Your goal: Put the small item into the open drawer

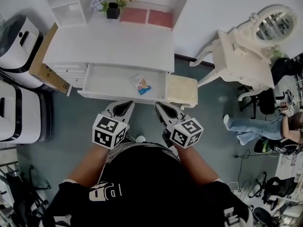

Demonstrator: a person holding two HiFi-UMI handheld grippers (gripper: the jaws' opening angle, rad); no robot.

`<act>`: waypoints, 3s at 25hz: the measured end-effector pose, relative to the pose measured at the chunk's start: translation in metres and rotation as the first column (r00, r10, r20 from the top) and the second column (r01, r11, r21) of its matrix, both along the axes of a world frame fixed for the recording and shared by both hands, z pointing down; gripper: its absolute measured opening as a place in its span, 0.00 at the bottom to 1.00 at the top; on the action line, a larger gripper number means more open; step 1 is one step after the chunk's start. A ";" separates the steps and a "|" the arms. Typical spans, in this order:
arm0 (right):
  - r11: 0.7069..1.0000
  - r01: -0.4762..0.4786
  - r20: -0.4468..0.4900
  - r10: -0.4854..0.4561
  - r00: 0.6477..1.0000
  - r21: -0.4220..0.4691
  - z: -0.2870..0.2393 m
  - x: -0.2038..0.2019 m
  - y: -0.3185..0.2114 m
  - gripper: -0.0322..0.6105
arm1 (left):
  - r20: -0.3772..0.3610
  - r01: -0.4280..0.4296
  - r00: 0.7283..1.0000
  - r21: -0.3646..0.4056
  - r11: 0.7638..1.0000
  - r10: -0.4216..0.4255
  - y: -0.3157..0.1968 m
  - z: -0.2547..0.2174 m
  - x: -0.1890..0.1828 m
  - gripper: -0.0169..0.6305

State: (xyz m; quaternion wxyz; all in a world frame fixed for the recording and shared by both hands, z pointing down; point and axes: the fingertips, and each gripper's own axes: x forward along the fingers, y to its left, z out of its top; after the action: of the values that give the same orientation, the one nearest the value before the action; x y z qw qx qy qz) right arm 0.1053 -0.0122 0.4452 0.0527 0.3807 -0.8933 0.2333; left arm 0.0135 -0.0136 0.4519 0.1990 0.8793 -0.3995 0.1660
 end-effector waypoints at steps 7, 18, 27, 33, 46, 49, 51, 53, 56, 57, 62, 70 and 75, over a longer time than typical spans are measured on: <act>1.000 -0.001 0.023 0.001 1.000 0.020 0.000 0.004 0.021 0.06 | 0.033 0.008 0.999 0.007 1.000 -0.009 0.029 0.002 0.006 0.05; 0.999 0.013 -0.004 -0.013 1.000 0.034 -0.001 -0.022 0.021 0.06 | 0.045 -0.015 0.999 0.003 1.000 0.014 0.021 -0.005 -0.007 0.05; 0.999 0.003 -0.031 -0.002 1.000 0.047 -0.013 -0.061 0.000 0.06 | 0.042 -0.041 0.998 0.018 0.999 0.040 -0.001 -0.018 -0.045 0.05; 0.999 -0.029 -0.035 0.030 0.999 0.032 -0.011 -0.082 -0.011 0.06 | 0.046 -0.030 0.998 0.002 1.000 0.030 -0.016 -0.013 -0.083 0.05; 0.998 -0.069 -0.050 0.070 0.996 0.013 -0.001 -0.106 -0.012 0.06 | 0.031 -0.097 0.995 -0.012 0.995 0.097 -0.015 -0.006 -0.097 0.05; 0.997 -0.080 -0.054 0.081 0.995 0.015 -0.003 -0.104 -0.011 0.06 | 0.029 -0.110 0.993 -0.005 0.994 0.110 -0.015 -0.011 -0.095 0.05; 0.996 -0.085 -0.056 0.086 0.995 0.014 -0.005 -0.103 -0.011 0.06 | 0.026 -0.118 0.993 -0.002 0.993 0.118 -0.015 -0.013 -0.093 0.05; 0.996 -0.089 -0.059 0.089 0.994 0.014 -0.006 -0.103 -0.012 0.06 | 0.024 -0.124 0.992 -0.002 0.992 0.124 -0.015 -0.015 -0.092 0.05; 0.996 -0.088 -0.067 0.089 0.994 0.017 -0.006 -0.103 -0.014 0.06 | 0.022 -0.128 0.992 -0.004 0.992 0.128 -0.017 -0.013 -0.093 0.05; 0.996 -0.087 -0.070 0.088 0.994 0.019 -0.006 -0.104 -0.014 0.06 | 0.022 -0.129 0.991 -0.005 0.992 0.129 -0.017 -0.012 -0.093 0.05; 0.997 -0.077 -0.078 0.078 0.994 0.011 -0.004 -0.106 -0.013 0.06 | 0.022 -0.137 0.990 -0.007 0.991 0.137 -0.017 -0.011 -0.092 0.05; 0.998 -0.065 -0.077 0.066 0.995 0.013 -0.004 -0.110 -0.011 0.06 | 0.020 -0.133 0.991 -0.007 0.991 0.133 -0.016 -0.010 -0.094 0.05; 0.998 -0.064 -0.078 0.065 0.995 0.011 -0.002 -0.110 -0.012 0.06 | 0.020 -0.133 0.991 -0.011 0.991 0.133 -0.017 -0.008 -0.095 0.05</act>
State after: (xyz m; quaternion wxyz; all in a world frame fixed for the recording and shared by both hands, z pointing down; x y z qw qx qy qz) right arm -0.0051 -0.0241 0.4428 0.0784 0.4185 -0.8787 0.2159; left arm -0.0812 -0.0303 0.4438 0.1877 0.9014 -0.3410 0.1898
